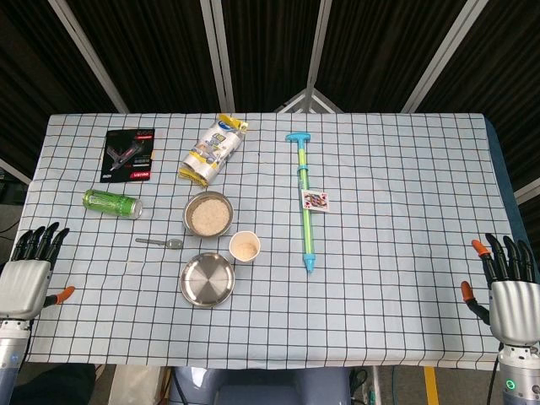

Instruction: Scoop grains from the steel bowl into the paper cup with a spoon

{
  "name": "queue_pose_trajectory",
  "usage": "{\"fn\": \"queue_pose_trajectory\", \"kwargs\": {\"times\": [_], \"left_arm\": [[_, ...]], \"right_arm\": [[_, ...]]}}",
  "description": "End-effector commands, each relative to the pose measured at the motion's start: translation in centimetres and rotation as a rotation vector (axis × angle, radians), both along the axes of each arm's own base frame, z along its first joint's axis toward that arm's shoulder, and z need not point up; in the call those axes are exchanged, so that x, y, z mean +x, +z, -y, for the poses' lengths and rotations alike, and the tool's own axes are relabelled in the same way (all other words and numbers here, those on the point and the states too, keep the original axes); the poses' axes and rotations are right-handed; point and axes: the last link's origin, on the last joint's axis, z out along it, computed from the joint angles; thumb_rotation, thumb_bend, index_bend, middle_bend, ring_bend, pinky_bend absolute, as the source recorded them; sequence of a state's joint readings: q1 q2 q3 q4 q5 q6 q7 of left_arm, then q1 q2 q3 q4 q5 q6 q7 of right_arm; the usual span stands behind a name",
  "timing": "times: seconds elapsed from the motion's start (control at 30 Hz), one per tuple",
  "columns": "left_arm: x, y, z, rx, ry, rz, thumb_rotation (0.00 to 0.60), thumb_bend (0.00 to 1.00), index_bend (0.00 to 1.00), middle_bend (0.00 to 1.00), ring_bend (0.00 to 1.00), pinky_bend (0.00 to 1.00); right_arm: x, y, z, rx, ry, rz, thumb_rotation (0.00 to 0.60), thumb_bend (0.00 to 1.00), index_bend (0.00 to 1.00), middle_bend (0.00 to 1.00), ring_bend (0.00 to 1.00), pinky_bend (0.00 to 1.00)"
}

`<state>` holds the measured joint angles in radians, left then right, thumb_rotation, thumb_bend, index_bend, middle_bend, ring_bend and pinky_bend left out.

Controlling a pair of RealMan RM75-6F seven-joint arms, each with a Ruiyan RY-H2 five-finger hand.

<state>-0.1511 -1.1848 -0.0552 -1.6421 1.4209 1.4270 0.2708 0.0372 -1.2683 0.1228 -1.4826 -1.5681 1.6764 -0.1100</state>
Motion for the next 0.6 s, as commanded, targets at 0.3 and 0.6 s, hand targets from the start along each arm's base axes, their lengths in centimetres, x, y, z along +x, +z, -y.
{"fn": "queue_pose_trajectory", "kwargs": {"times": [0.3, 0.6], "left_arm": [[-0.01, -0.11, 0.06, -0.007, 0.002, -0.008, 0.6, 0.01, 0.0, 0.0, 0.0, 0.0], [0.0, -0.43, -0.14, -0.02, 0.008, -0.014, 0.6, 0.01, 0.0, 0.0, 0.0, 0.0]], "right_arm": [[0.03, -0.02, 0.02, 0.0, 0.001, 0.0, 0.6, 0.38, 0.18, 0.13, 0.0, 0.0], [-0.05, 0.04, 0.03, 0.001, 0.004, 0.003, 0.6, 0.38, 0.18, 0.13, 0.0, 0.0]]}}
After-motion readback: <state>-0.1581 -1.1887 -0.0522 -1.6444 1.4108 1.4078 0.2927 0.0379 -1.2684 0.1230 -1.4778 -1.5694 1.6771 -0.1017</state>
